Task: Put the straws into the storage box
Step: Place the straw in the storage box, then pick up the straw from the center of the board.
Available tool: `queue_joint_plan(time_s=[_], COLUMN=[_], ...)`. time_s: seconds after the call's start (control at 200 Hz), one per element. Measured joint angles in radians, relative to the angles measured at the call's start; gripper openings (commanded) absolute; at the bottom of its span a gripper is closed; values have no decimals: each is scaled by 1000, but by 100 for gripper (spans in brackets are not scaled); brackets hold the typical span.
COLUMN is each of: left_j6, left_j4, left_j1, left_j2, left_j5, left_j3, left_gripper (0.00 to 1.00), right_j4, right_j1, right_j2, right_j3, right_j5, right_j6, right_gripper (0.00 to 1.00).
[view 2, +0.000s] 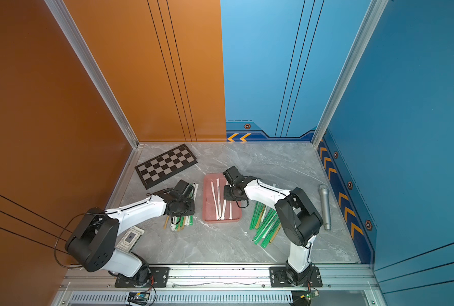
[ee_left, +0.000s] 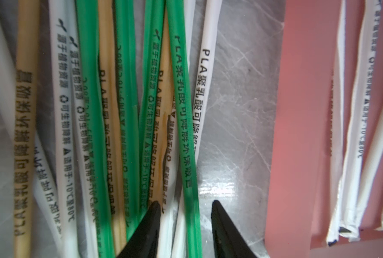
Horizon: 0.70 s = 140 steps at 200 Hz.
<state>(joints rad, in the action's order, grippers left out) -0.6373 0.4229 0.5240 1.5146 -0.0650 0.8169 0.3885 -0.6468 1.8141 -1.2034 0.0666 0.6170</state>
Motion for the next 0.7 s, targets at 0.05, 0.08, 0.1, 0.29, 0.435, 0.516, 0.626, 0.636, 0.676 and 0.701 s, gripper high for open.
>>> queue_joint_plan(time_s=[0.05,0.08,0.1,0.29,0.435,0.516,0.626,0.636,0.676,0.701], left_j6=[1,1,1,1,0,2,2,1,1,2], left_j4=[0,0,0,1,0,0,0,0,0,0], left_j1=[0,1,1,1,5,8,14,14,16,16], left_j2=[2,3,3,6,25,34,39,40,41,42], left_j5=[0,-1,-1,-1,-2,-2,-5,-5,-6,-7], left_j3=[0,0,0,2,10,10,15,15,16,16], left_gripper=[36,36,36,32,28,25,21,21,18,16], right_j4=[0,0,0,-3,-7,-7,-7,-7,-7,-7], right_j1=[0,0,0,5,16,20,25,26,26,27], right_j2=[0,-2,-3,-36,-61,-71,-82,-83,-85,-86], right_j3=[0,0,0,14,38,51,64,65,67,69], right_j5=[0,-1,-2,-18,-19,-19,-19,-19,-19,-19], right_j6=[0,0,0,1,2,5,8,8,8,8], right_gripper=[32,33,33,33,33,34,34,34,34,34])
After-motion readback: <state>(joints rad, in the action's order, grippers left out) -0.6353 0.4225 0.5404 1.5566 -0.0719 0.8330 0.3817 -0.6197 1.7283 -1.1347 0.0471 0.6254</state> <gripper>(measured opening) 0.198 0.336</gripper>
